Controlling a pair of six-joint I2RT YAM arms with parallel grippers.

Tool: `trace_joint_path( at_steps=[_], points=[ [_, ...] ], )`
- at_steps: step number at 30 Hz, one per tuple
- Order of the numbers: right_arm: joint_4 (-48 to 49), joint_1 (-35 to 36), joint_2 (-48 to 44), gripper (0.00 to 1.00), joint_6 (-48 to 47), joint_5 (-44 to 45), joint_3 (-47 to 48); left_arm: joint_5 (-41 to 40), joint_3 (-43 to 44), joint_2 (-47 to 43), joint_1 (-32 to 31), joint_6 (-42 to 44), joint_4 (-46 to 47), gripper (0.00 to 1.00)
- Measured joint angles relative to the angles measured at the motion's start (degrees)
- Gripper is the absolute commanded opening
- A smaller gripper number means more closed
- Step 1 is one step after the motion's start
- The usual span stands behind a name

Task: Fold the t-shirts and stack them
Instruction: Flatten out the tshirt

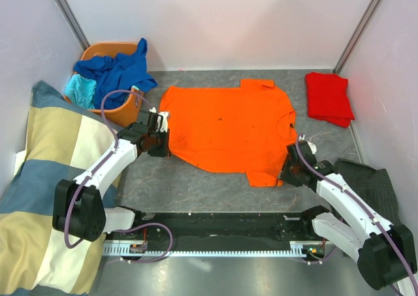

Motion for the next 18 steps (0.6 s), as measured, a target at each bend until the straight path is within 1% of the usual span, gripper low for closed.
trace_joint_path(
  at_steps=[1,2,3,4,5,6,9,13,15,18],
  points=[
    [-0.26,0.33,0.11,0.63,0.85,0.31,0.00,-0.04,0.00,0.00,-0.02,0.00,-0.13,0.28],
    [-0.66,0.70,0.17,0.70,0.94,0.96,0.00,-0.22,0.00,-0.02,-0.07,0.07,-0.22,0.34],
    [-0.96,1.01,0.17,0.71,1.03,1.44,0.02,-0.59,0.00,-0.17,-0.09,-0.02,-0.48,0.55],
    [-1.31,1.25,0.15,0.72,1.40,2.05,0.11,-1.73,0.00,-0.50,-0.11,-0.11,-1.03,0.62],
    [-1.68,1.33,0.13,0.75,1.51,2.60,0.26,-2.99,0.00,-1.29,-0.11,-0.17,-1.60,0.66],
    [-2.12,1.40,-0.09,0.77,1.66,3.15,0.61,-4.09,0.00,-2.51,-0.15,-0.39,-2.01,0.75],
    [-2.91,1.53,-1.14,0.79,1.81,5.90,3.52,-9.14,1.05,-10.29,-0.15,-0.76,-3.54,0.75],
    [-2.29,1.53,0.83,0.80,0.48,9.57,11.17,-14.75,6.47,-19.26,-0.15,-0.81,-3.02,0.77],
    [-0.90,1.53,2.89,0.79,-0.66,10.82,14.67,-16.55,8.02,-22.14,-0.15,-0.81,-1.36,0.77],
    [1.40,1.57,5.49,0.80,-2.16,11.63,17.51,-16.59,7.87,-23.98,-0.15,-0.94,0.57,0.75]
  ],
)
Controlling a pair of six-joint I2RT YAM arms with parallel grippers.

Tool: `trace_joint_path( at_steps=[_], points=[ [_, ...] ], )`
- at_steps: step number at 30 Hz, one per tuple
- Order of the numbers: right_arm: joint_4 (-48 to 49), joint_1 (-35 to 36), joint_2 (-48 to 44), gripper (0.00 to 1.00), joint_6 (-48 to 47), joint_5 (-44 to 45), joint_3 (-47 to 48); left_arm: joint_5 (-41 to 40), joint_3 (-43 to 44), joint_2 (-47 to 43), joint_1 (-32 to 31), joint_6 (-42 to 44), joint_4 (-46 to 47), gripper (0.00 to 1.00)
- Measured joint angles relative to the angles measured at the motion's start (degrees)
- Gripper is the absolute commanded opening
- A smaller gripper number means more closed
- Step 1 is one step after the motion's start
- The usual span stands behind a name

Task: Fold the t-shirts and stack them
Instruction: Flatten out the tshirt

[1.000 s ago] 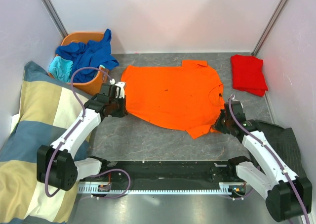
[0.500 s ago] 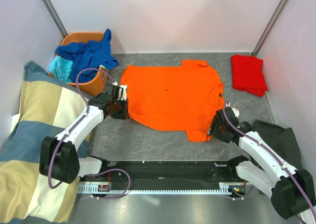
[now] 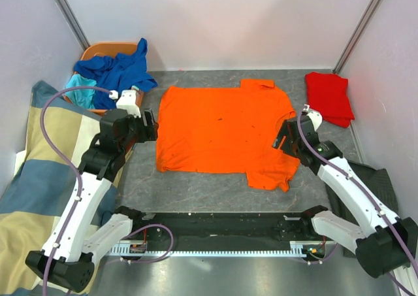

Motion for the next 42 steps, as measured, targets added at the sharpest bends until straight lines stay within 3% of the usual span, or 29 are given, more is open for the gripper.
trace_joint_path(
  at_steps=[10,15,20,32,42],
  points=[
    [7.85,2.51,8.50,0.80,-4.37,-0.02,-0.15,9.55,-11.34,6.43,-1.81,-6.80,11.82,0.72],
    [12.79,2.80,9.68,0.83,-6.21,-0.22,-1.51,10.56,-12.35,12.31,-4.66,-9.25,17.44,0.73],
    [19.52,2.82,17.33,0.89,-8.48,-0.26,-0.87,10.54,-12.35,19.82,-7.96,-11.76,22.99,0.74],
    [28.15,-0.68,46.75,0.91,-11.58,-2.64,13.55,10.12,-15.47,24.72,-12.15,-14.88,26.84,0.75],
    [28.28,-7.76,50.69,0.91,-11.23,-4.87,18.75,8.94,-17.14,25.49,-12.15,-15.28,26.91,0.76]
  ],
)
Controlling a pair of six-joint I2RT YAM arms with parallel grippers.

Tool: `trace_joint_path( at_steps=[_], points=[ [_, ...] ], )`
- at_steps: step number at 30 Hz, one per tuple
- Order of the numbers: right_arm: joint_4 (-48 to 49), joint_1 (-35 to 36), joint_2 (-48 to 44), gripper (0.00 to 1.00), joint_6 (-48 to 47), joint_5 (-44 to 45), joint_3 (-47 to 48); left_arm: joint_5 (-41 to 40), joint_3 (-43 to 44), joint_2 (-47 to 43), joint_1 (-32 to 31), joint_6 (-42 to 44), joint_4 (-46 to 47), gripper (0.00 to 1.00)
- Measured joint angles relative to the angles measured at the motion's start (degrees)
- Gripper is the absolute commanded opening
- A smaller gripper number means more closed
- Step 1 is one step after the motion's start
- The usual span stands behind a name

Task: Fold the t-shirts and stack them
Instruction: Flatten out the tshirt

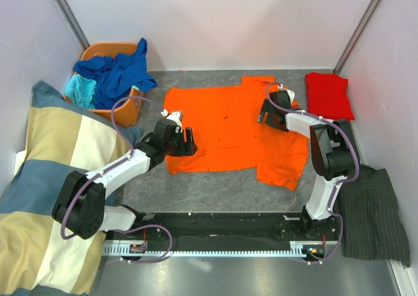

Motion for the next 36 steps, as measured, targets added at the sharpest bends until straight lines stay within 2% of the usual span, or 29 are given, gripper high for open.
trace_joint_path(
  at_steps=[5,19,24,28,36],
  points=[
    [-0.02,-2.08,0.15,0.91,-0.02,-0.39,0.24,0.00,0.00,0.52,-0.02,0.00,0.02,0.76],
    [-2.14,-2.34,-2.03,0.92,-0.04,-1.92,-0.79,0.02,-3.96,0.17,-0.02,-1.64,0.85,0.76],
    [-7.19,-2.27,-11.43,0.92,-0.22,-2.10,-3.37,0.02,-4.39,-2.62,-0.15,-1.86,1.31,0.76],
    [-9.53,-1.64,-23.26,0.92,-0.22,-1.25,-6.14,0.00,-3.89,-3.50,-0.85,-1.84,1.70,0.77],
    [-15.41,2.03,-38.16,0.92,2.93,1.07,-18.99,-0.02,-3.34,-1.75,-1.11,-1.86,1.77,0.78]
  ],
)
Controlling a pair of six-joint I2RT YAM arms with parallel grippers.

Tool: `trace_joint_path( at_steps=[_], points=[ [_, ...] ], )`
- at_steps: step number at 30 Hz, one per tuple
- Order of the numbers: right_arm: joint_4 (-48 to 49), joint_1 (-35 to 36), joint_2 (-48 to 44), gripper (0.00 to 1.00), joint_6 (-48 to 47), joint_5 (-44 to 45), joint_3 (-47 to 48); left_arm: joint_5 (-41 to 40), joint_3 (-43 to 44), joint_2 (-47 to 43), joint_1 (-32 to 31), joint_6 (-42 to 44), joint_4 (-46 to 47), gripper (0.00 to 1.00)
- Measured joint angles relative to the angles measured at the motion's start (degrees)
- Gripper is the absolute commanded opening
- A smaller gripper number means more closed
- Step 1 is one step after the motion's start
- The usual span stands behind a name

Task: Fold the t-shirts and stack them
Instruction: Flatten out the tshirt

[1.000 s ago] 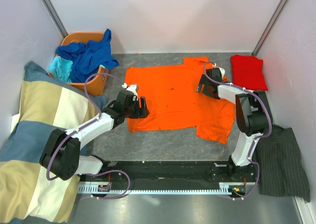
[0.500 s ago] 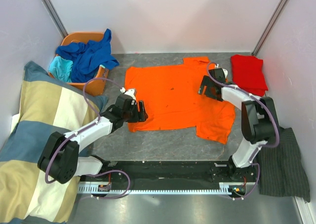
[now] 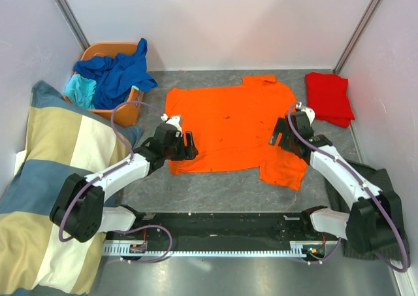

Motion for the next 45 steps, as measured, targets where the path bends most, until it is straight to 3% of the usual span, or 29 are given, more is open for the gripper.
trace_joint_path(
  at_steps=[8,19,33,45],
  points=[
    [-7.58,5.55,-11.37,0.91,6.64,1.77,-9.16,-0.02,0.00,0.76,-1.92,-0.61,0.04,0.76],
    [-17.29,15.06,-21.31,0.89,20.35,10.14,-13.22,-4.57,-3.19,-2.03,-3.82,-4.17,-0.87,0.77],
    [-18.32,16.28,-16.33,0.91,23.28,13.55,-12.83,-7.32,4.31,12.66,-2.75,-6.54,-1.36,0.77],
    [-17.25,16.28,-13.94,0.93,22.29,14.47,-12.63,-6.99,7.32,14.64,10.27,-6.91,-4.50,0.77]
  ],
)
